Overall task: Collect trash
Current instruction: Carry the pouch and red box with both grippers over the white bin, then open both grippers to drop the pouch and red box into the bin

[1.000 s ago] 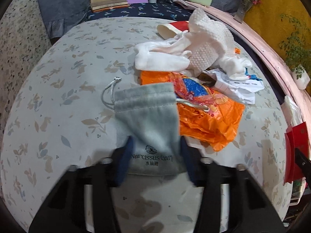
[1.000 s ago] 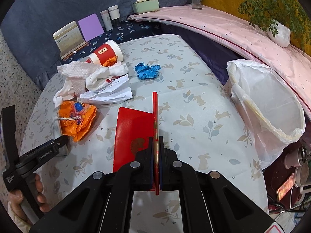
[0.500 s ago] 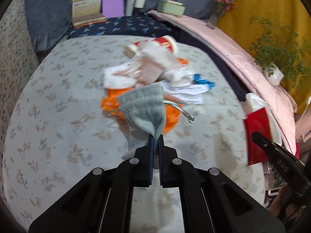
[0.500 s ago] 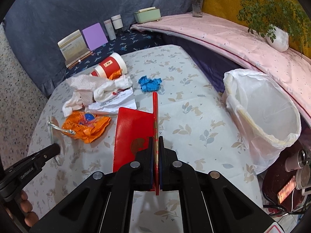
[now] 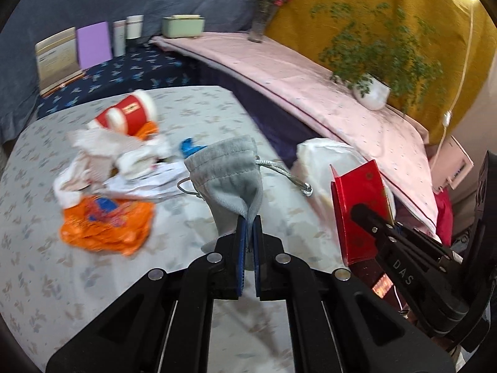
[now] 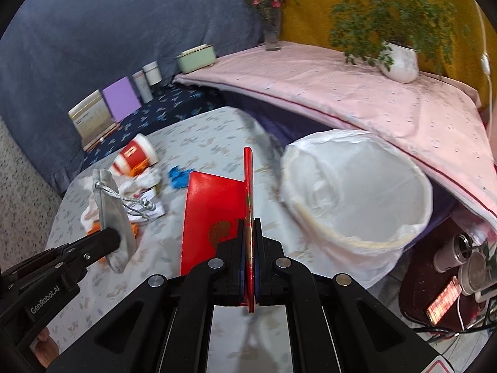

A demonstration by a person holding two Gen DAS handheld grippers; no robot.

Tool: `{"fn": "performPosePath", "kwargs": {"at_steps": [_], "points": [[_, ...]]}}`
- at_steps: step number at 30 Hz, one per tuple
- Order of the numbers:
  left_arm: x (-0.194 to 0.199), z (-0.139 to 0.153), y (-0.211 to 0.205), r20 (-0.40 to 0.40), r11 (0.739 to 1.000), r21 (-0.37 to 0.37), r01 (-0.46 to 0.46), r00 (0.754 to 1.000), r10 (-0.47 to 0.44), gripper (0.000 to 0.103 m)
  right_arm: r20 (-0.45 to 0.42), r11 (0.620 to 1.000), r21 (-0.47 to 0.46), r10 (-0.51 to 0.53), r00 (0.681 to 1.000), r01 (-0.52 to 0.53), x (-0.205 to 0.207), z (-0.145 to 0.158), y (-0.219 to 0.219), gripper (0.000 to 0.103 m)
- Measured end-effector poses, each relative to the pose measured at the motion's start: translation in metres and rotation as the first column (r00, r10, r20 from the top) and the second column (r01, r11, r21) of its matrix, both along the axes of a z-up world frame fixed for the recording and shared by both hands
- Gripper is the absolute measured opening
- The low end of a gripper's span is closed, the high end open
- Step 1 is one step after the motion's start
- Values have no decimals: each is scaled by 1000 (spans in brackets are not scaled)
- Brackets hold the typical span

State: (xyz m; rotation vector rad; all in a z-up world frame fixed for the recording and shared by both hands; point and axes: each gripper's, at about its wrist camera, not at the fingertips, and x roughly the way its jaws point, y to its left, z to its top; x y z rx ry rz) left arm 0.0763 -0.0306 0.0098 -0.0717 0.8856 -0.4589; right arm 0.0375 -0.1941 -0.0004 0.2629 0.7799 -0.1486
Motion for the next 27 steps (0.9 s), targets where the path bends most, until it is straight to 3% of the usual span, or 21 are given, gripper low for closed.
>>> {"fn": "performPosePath", "kwargs": {"at_steps": [14, 25, 27], "points": [[28, -13, -122, -9, 980, -31, 199, 980, -199, 4, 1, 983, -19, -183, 983, 183, 7, -11, -111, 4], [64, -19, -162, -25, 962, -88, 260, 964, -263, 7, -14, 973, -18, -232, 973, 232, 36, -20, -150, 10], [69, -20, -167, -31, 954, -117, 275, 959, -281, 14, -9, 971, -13, -239, 971, 239, 40, -20, -155, 13]]}}
